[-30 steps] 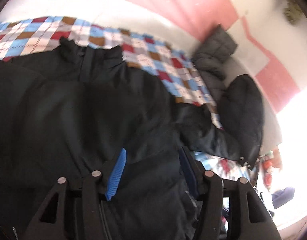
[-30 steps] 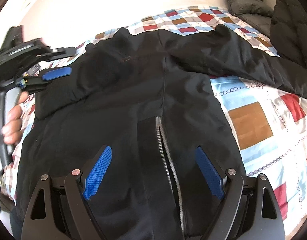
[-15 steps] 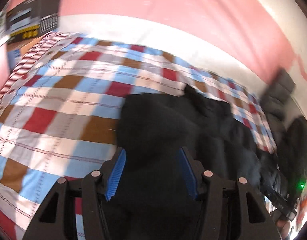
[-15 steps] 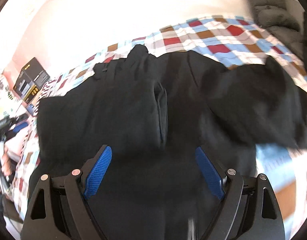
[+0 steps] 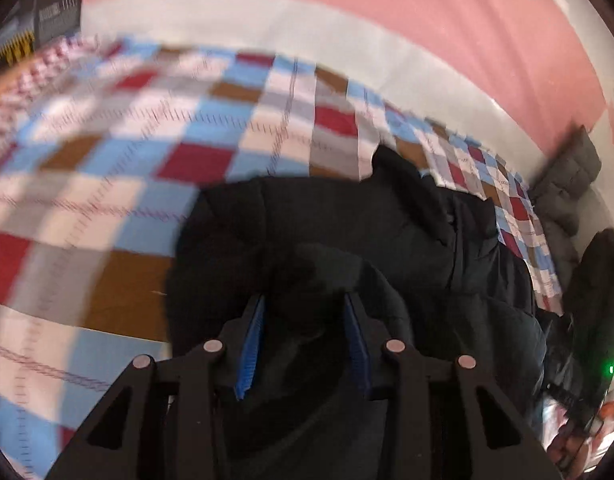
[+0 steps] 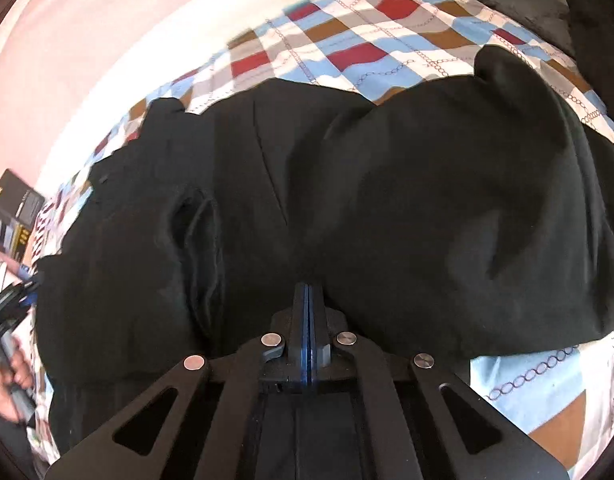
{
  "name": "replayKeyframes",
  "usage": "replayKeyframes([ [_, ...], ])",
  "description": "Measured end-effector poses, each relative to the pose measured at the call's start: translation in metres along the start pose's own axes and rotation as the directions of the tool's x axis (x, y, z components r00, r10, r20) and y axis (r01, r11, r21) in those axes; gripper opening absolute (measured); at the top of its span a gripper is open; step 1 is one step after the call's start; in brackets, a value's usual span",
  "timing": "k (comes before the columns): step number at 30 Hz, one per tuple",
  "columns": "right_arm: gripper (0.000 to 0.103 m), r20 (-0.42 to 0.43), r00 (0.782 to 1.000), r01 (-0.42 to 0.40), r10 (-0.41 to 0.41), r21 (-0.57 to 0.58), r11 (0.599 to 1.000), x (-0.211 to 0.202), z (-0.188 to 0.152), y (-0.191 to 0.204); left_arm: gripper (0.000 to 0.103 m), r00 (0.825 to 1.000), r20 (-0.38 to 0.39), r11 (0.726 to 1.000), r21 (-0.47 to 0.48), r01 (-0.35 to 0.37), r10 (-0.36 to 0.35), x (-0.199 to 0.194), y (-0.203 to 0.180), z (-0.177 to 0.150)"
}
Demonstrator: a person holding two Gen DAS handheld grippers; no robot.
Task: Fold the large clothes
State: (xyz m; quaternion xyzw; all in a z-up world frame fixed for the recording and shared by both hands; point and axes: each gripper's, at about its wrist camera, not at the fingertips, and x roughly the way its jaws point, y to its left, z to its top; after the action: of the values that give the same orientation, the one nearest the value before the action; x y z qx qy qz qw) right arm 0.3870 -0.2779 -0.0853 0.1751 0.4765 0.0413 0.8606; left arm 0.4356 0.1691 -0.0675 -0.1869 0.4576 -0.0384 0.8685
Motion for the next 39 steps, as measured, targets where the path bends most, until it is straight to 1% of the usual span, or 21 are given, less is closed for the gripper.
replayKeyframes([
  [2, 0.002, 0.016, 0.998, -0.064, 0.064, 0.008, 0.998, -0.007, -0.002, 0.007, 0.041, 1.000, -0.026, 1.000, 0.013, -0.004, 0.004, 0.014, -0.001, 0.000],
  [3, 0.007, 0.020, 0.995, -0.096, 0.096, 0.013, 0.995, -0.010, -0.002, 0.011, 0.042, 1.000, -0.025, 0.999, 0.033, -0.018, 0.019, 0.015, -0.004, -0.001],
  [4, 0.020, 0.033, 0.990, -0.137, 0.137, 0.011, 0.991, -0.013, -0.001, 0.018, 0.042, 0.999, -0.023, 0.998, 0.050, -0.030, 0.032, 0.015, -0.007, -0.001],
  [5, 0.029, 0.052, 0.987, -0.154, 0.154, -0.002, 0.988, -0.016, -0.001, 0.025, 0.041, 0.999, -0.019, 0.998, 0.057, -0.035, 0.036, 0.009, -0.008, -0.001],
  [6, 0.035, 0.063, 0.985, -0.159, 0.160, -0.013, 0.987, -0.018, 0.001, 0.029, 0.041, 1.000, -0.005, 0.998, 0.052, -0.030, 0.030, 0.002, -0.008, -0.002],
  [8, 0.058, 0.074, 0.979, -0.190, 0.192, -0.025, 0.981, -0.018, 0.004, 0.035, 0.041, 0.999, 0.051, 0.999, 0.040, -0.002, 0.000, -0.025, -0.004, -0.007],
  [10, 0.060, 0.103, 0.974, -0.202, 0.201, 0.002, 0.979, -0.020, 0.008, 0.031, 0.041, 0.995, 0.097, 0.999, 0.029, 0.019, -0.022, -0.050, 0.003, -0.015],
  [13, 0.062, 0.183, 0.960, -0.227, 0.213, 0.059, 0.972, -0.032, 0.009, 0.017, 0.041, 0.992, 0.125, 1.000, 0.018, 0.012, -0.014, -0.072, 0.015, -0.027],
  [15, 0.066, 0.204, 0.950, -0.260, 0.238, 0.084, 0.962, -0.035, 0.007, 0.013, 0.041, 0.993, 0.116, 1.000, 0.021, -0.001, -0.001, -0.068, 0.020, -0.029],
  [16, 0.067, 0.188, 0.948, -0.274, 0.255, 0.080, 0.958, -0.031, 0.007, 0.016, 0.041, 0.995, 0.104, 1.000, 0.019, -0.010, 0.008, -0.062, 0.021, -0.029],
  [19, 0.067, 0.056, 0.961, -0.273, 0.272, 0.013, 0.962, 0.002, 0.014, 0.037, 0.041, 0.999, 0.051, 1.000, -0.004, -0.007, 0.007, -0.035, 0.017, -0.023],
  [20, 0.046, 0.017, 0.968, -0.250, 0.251, -0.011, 0.968, 0.012, 0.014, 0.044, 0.041, 0.999, 0.040, 1.000, -0.004, -0.018, 0.018, -0.026, 0.013, -0.020],
  [21, 0.020, -0.010, 0.978, -0.211, 0.210, -0.033, 0.977, 0.020, 0.014, 0.050, 0.041, 0.999, 0.030, 1.000, -0.008, -0.020, 0.021, -0.019, 0.009, -0.016],
  [22, 0.007, -0.025, 0.985, -0.170, 0.169, -0.041, 0.985, 0.025, 0.013, 0.054, 0.042, 0.999, 0.025, 1.000, -0.012, -0.021, 0.022, -0.014, 0.007, -0.014],
  [24, 0.006, 0.015, 0.986, -0.167, 0.168, -0.022, 0.986, 0.015, 0.011, 0.051, 0.044, 0.999, 0.021, 0.999, -0.001, -0.039, 0.039, -0.005, 0.003, -0.008],
  [26, 0.006, 0.047, 0.993, -0.111, 0.113, -0.032, 0.993, 0.004, 0.005, 0.045, 0.047, 0.999, 0.007, 0.999, 0.016, -0.051, 0.050, 0.004, 0.001, -0.005],
  [30, 0.006, 0.011, 0.999, -0.053, 0.053, -0.026, 0.998, 0.019, -0.003, 0.024, 0.048, 0.992, 0.003, 0.986, 0.118, -0.122, 0.122, 0.017, -0.009, -0.009],
  [32, 0.008, -0.005, 1.000, -0.029, 0.029, -0.056, 0.998, 0.019, -0.003, 0.031, 0.045, 0.989, 0.010, 0.981, 0.120, -0.151, 0.150, 0.005, -0.015, -0.016],
  [34, 0.010, -0.002, 1.000, -0.016, 0.015, -0.056, 0.998, 0.008, -0.001, 0.034, 0.043, 0.992, 0.038, 0.987, 0.105, -0.125, 0.122, -0.018, -0.017, -0.028],
  [37, 0.015, 0.072, 0.997, 0.015, -0.008, -0.099, 0.995, -0.024, -0.005, 0.041, 0.044, 0.988, 0.081, 0.981, 0.133, -0.144, 0.134, -0.050, -0.018, -0.059],
  [39, 0.020, 0.125, 0.992, 0.016, -0.001, -0.121, 0.992, -0.042, -0.014, 0.041, 0.044, 0.984, 0.054, 0.970, 0.172, -0.175, 0.168, -0.049, -0.014, -0.078],
])
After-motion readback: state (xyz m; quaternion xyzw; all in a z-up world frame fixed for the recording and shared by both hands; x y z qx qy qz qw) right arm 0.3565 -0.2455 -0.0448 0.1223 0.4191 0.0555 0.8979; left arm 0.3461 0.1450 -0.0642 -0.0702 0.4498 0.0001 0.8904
